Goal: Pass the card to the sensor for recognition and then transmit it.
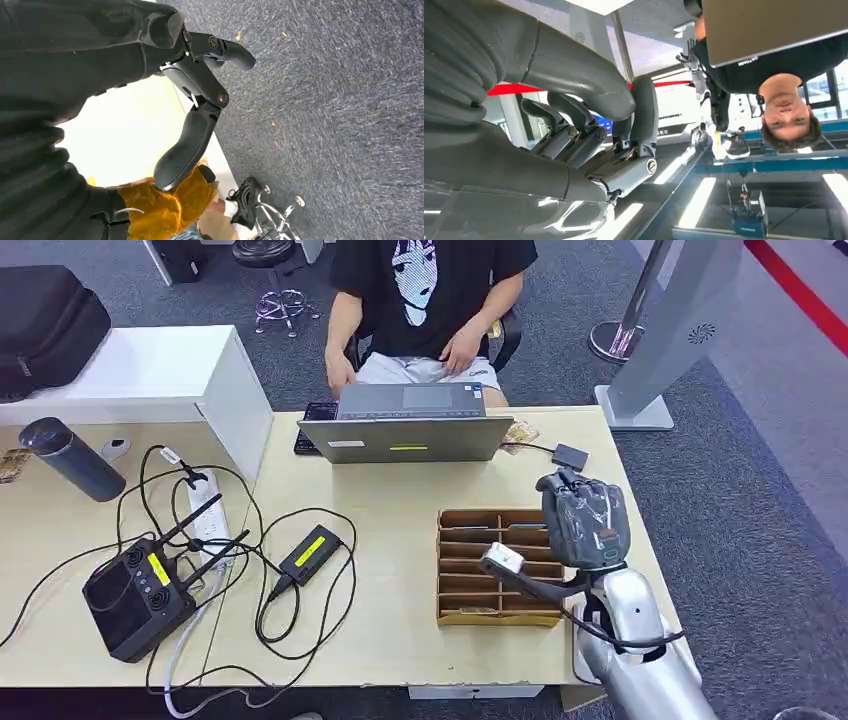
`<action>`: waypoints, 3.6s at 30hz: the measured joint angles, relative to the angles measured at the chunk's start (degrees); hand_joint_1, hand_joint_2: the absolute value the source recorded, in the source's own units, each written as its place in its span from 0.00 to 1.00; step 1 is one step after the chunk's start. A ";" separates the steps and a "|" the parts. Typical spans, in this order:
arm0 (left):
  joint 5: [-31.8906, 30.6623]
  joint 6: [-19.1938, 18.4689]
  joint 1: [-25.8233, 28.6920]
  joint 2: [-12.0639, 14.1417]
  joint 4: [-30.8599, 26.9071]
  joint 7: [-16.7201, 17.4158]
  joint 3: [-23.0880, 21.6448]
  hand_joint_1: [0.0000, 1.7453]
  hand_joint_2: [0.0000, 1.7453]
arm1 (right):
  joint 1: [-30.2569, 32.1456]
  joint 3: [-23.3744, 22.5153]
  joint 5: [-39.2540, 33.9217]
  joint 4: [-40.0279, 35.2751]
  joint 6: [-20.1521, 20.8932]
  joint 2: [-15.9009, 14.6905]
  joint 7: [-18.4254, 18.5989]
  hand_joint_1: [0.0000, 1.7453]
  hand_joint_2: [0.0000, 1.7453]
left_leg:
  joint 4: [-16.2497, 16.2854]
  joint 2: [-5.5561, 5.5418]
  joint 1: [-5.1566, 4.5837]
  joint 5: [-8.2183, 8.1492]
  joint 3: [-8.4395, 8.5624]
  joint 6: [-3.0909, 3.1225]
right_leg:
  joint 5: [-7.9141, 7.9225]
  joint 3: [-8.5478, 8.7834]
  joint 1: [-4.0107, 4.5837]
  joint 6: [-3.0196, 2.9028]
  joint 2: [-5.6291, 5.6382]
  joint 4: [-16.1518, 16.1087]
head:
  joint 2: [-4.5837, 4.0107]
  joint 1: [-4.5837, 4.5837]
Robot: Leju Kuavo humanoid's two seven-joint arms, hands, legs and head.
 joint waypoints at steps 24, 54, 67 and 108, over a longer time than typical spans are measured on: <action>-1.81 -0.59 -0.09 0.00 0.00 -0.46 0.94 0.00 1.00 | -2.59 2.03 -4.15 4.46 7.15 0.00 -2.54 0.00 1.00 | -0.01 -0.01 0.00 0.02 0.00 -0.01 | 0.01 0.00 0.00 -0.02 -0.01 0.01 | 0.00 0.00; -2.89 -0.74 -0.14 0.00 0.00 -0.46 1.53 0.00 1.00 | -0.76 0.76 -7.48 3.28 -2.30 0.83 -5.01 0.00 1.00 | -0.01 0.00 0.01 0.06 0.03 -0.04 | 0.02 0.01 0.01 -0.03 -0.01 0.01 | 0.00 0.00; -3.48 -0.98 -0.15 0.00 0.00 -0.46 2.08 0.00 1.00 | 0.47 0.28 -10.45 2.47 3.54 0.74 -10.14 0.00 1.00 | -0.01 0.00 0.01 0.06 0.03 -0.04 | 0.02 0.01 0.00 -0.03 0.00 0.02 | 0.00 0.00; -5.27 -1.16 -0.48 -0.02 0.00 -0.52 3.83 0.00 1.00 | -5.29 3.89 -3.02 14.64 5.33 0.92 -1.73 0.00 1.00 | -0.01 0.00 0.01 0.07 0.05 -0.05 | 0.03 0.02 0.01 -0.04 0.00 0.04 | 0.00 0.00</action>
